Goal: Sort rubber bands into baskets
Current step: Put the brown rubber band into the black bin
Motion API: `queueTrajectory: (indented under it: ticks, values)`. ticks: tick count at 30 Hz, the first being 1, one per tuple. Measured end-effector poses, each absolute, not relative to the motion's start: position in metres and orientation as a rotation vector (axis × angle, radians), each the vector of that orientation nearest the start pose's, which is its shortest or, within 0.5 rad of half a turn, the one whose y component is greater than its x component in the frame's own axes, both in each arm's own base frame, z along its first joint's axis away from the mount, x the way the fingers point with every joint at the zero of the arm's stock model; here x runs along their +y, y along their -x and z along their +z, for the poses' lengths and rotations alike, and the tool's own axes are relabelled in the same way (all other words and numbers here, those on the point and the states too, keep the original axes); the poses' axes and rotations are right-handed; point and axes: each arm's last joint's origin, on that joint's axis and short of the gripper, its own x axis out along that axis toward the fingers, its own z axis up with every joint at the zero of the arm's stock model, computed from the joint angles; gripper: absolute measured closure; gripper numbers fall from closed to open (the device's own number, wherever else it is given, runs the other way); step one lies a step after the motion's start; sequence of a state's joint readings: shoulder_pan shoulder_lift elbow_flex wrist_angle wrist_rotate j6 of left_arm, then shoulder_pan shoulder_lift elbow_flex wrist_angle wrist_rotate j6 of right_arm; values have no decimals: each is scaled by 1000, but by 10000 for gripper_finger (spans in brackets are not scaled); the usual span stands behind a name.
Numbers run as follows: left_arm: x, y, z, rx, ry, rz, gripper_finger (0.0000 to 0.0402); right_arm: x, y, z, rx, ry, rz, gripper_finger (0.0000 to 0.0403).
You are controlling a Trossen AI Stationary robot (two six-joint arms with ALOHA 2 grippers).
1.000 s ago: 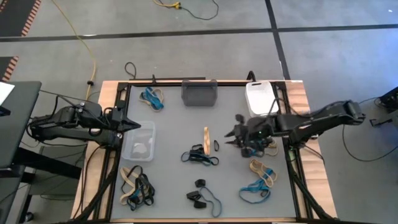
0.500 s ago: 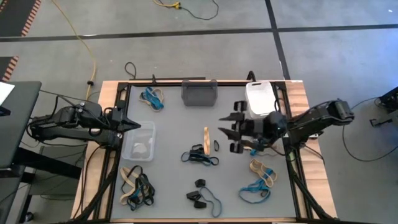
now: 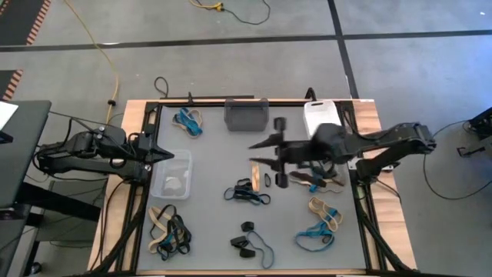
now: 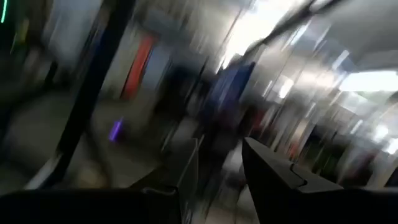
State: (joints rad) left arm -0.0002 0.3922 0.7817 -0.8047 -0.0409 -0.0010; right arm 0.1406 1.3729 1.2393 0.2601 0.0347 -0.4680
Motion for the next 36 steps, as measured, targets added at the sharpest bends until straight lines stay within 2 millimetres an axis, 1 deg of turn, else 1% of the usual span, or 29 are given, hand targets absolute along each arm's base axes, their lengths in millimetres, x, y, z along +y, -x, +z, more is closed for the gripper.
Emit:
queueTrajectory:
  ticks: [3, 6, 7, 12, 16, 21, 24, 26, 29, 36]
  values:
    - [1, -68, 314, 415, -8, 40, 401, 41, -326, 390, 120, 450, 59, 249]
    - [1, -68, 314, 415, -8, 40, 401, 33, -335, 368, 383, 443, 25, 249]
    - [1, -68, 314, 415, -8, 40, 401, 29, -337, 359, 468, 431, 23, 249]
    - [1, -68, 314, 415, -8, 40, 401, 13, -344, 299, 895, 360, 19, 249]
    - [1, -68, 314, 415, -8, 40, 401, 4, -355, 258, 1107, 349, 32, 249]
    - [1, -68, 314, 415, -8, 40, 401, -1, -377, 206, 1233, 366, 56, 249]
    - [1, -68, 314, 415, -8, 40, 401, -8, -388, 180, 1277, 398, 45, 249]
    - [1, -68, 314, 415, -8, 40, 401, -13, -392, 167, 1298, 426, 17, 249]
    - [1, -68, 314, 416, -8, 40, 401, -20, -397, 158, 1299, 454, -34, 249]
    - [1, -68, 314, 415, -8, 40, 401, -29, -402, 163, 1233, 470, -81, 249]
